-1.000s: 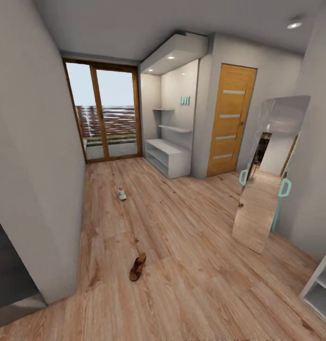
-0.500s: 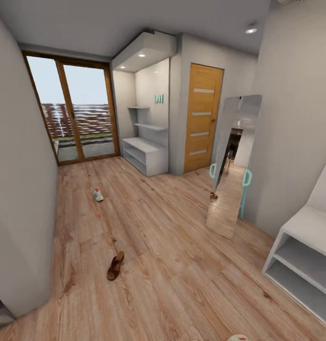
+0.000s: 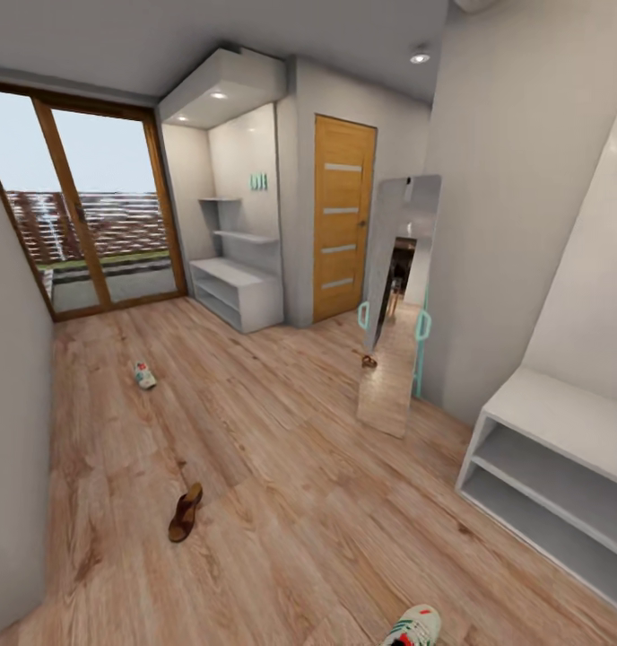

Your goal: Pick up the two gym shoes and the two sandals from the corridor floor and place them onto the hallstand (shoe rack) in the corridor, making sure they are on the rack and not on the floor. Arrange them so the two gym shoes are next to each other and the two sandals are next to each other.

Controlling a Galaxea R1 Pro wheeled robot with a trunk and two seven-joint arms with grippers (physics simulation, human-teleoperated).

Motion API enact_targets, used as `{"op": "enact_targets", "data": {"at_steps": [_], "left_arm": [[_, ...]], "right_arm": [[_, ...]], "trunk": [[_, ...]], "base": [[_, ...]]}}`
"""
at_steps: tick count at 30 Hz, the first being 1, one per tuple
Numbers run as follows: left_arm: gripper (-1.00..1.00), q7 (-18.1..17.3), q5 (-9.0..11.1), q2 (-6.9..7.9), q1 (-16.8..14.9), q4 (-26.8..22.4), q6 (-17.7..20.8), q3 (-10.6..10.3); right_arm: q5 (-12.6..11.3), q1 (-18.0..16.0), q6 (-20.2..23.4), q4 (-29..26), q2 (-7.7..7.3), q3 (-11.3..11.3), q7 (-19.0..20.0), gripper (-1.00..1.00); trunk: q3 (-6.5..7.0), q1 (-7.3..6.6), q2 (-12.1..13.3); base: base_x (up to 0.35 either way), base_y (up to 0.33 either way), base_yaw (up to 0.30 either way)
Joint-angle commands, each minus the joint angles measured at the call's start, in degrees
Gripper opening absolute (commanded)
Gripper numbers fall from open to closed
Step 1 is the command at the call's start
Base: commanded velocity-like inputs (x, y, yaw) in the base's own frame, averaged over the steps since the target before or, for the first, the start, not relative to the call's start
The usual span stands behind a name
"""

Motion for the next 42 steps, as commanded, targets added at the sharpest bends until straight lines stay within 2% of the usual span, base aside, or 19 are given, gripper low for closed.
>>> {"op": "enact_targets", "data": {"at_steps": [1,30,42], "left_arm": [[1.00,0.13,0.03,0.01,-0.02,0.02,-0.18,-0.03],[1.00,0.15,0.32,0.20,0.06,0.02,-0.22,0.41],[1.00,0.15,0.32,0.20,0.06,0.02,-0.18,0.44]], "right_arm": [[-0.05,-0.05,-0.19,0.06,0.00,-0.04,0.02,1.00],[-0.06,-0.05,-0.19,-0.03,-0.01,-0.11,0.02,1.00],[0.02,-0.05,-0.19,0.36,-0.02,-0.11,0.00,1.00]], "trunk": [[-0.29,0.22,-0.44],[-7.19,6.59,-12.08],[-9.60,9.23,-16.89]], "base": [[0.000,0.000,-0.277],[0.000,0.000,-0.245],[0.000,0.000,-0.056]]}}
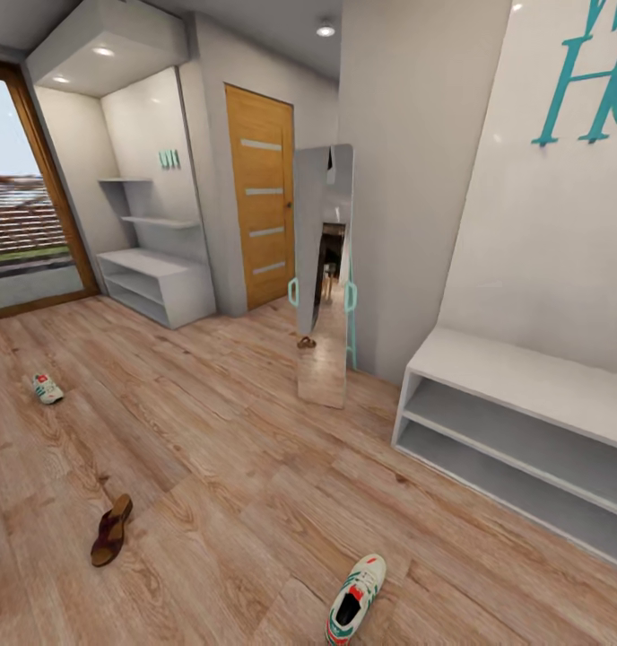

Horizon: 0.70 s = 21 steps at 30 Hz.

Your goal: Pick up the two gym shoes and the two sandals from the corridor floor and place them onto the hallstand (shoe rack) in the corridor, making sure they are on the rack and not on the floor. Arrange them so the two gym shoes are next to each other and the two sandals are next to each other.

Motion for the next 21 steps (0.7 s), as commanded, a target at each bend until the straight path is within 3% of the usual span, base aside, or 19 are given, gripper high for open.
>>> {"op": "enact_targets", "data": {"at_steps": [1,21], "left_arm": [[1.00,0.08,0.07,0.00,-0.03,0.04,-0.17,0.00],[1.00,0.05,0.07,0.00,-0.05,0.04,-0.15,0.05]], "right_arm": [[-0.01,-0.03,-0.18,0.09,0.01,-0.06,0.04,1.00],[-0.08,-0.03,-0.18,-0.25,0.01,-0.04,0.04,1.00]], "trunk": [[-0.24,0.22,-0.44],[-3.83,4.61,-8.46]], "base": [[0.000,0.000,-0.004],[0.000,0.000,-0.001]]}}
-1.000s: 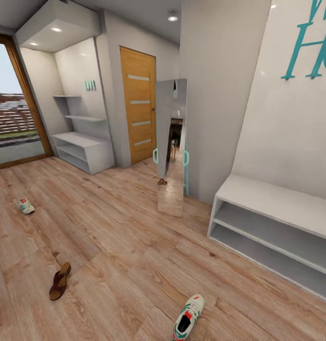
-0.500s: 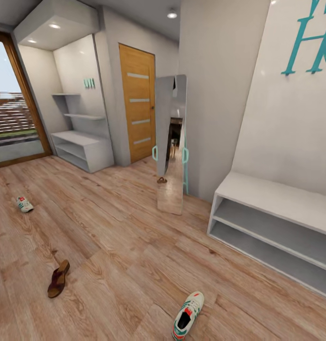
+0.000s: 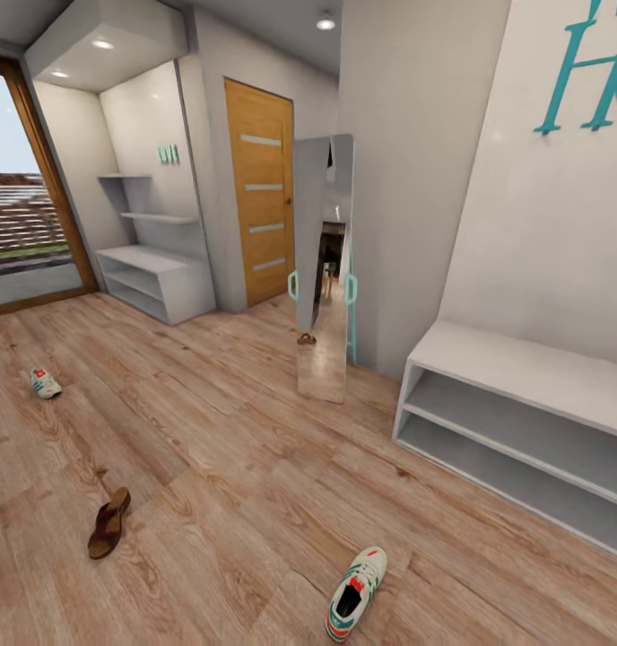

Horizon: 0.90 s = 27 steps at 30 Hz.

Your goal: Pick up the two gym shoes and the two sandals from the corridor floor and place them onto the hallstand (shoe rack) in the corridor, making sure they are on the rack and not on the floor. Arrange them so the two gym shoes are next to each other and the two sandals are next to each other.

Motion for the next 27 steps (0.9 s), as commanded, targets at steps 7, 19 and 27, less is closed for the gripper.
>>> {"op": "enact_targets", "data": {"at_steps": [7,19,27], "left_arm": [[1.00,0.07,0.07,0.00,-0.04,0.09,-0.18,0.04],[1.00,0.07,0.12,0.15,-0.08,0.07,-0.14,0.09],[1.00,0.03,-0.24,0.12,-0.54,-0.12,0.39,-0.05]], "right_arm": [[-0.07,-0.03,-0.18,0.02,0.01,0.01,0.01,1.00],[-0.07,-0.03,-0.18,-0.04,0.04,-0.06,0.03,1.00],[-0.07,-0.03,-0.15,-1.47,0.03,-0.08,0.07,1.00]], "trunk": [[-1.31,1.54,-2.84],[-3.60,4.17,-7.66],[-5.37,5.93,-10.86]], "base": [[0.000,0.000,-0.122],[0.000,0.000,-0.284],[0.000,0.000,-0.277]]}}
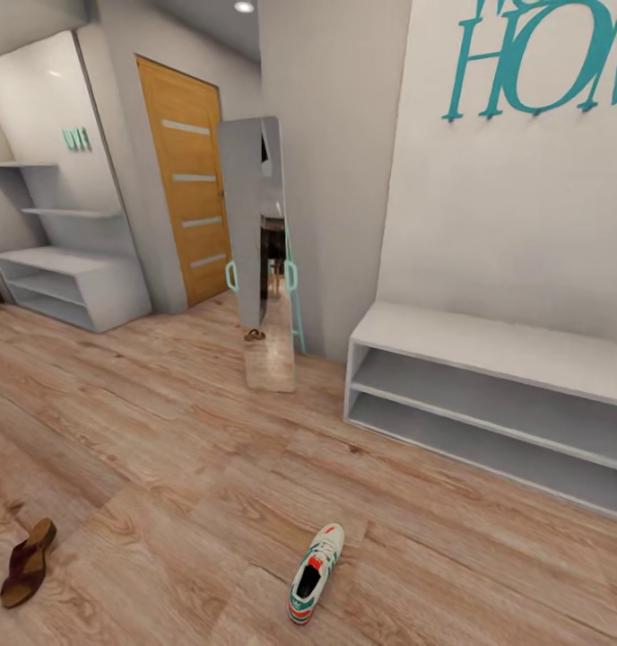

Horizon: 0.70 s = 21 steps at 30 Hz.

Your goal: Pick up the two gym shoes and the two sandals from the corridor floor and place them onto the hallstand (shoe rack) in the corridor, making sure they are on the rack and not on the floor. Arrange them so the two gym shoes are next to each other and the two sandals are next to each other.

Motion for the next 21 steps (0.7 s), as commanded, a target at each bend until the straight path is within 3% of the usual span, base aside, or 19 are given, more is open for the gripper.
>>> {"op": "enact_targets", "data": {"at_steps": [1,9,16,21], "left_arm": [[1.00,0.10,0.00,-0.01,-0.10,-0.02,-0.09,-0.01],[1.00,0.08,-0.26,0.07,-1.31,-0.63,0.34,-0.10],[1.00,-0.20,-0.34,0.20,-6.07,-0.65,1.72,-0.27],[1.00,-1.46,-0.45,0.18,-9.42,-0.67,5.33,-0.38]], "right_arm": [[-0.05,-0.04,-0.17,-0.47,0.00,-0.05,0.01,1.00],[0.07,-0.04,-0.13,-4.89,-0.01,-0.05,-0.07,1.00],[0.16,-0.22,0.12,-10.13,-0.13,-0.05,0.07,1.00],[0.20,-1.10,1.53,-15.34,-0.35,-0.05,-0.01,1.00]], "trunk": [[-0.29,0.22,-0.44],[-1.91,1.97,-3.64],[-3.19,3.51,-6.45],[-4.09,4.61,-8.46]], "base": [[0.000,0.000,-0.263],[0.000,0.000,-0.115],[0.000,0.000,-0.016],[0.000,0.000,-0.004]]}}
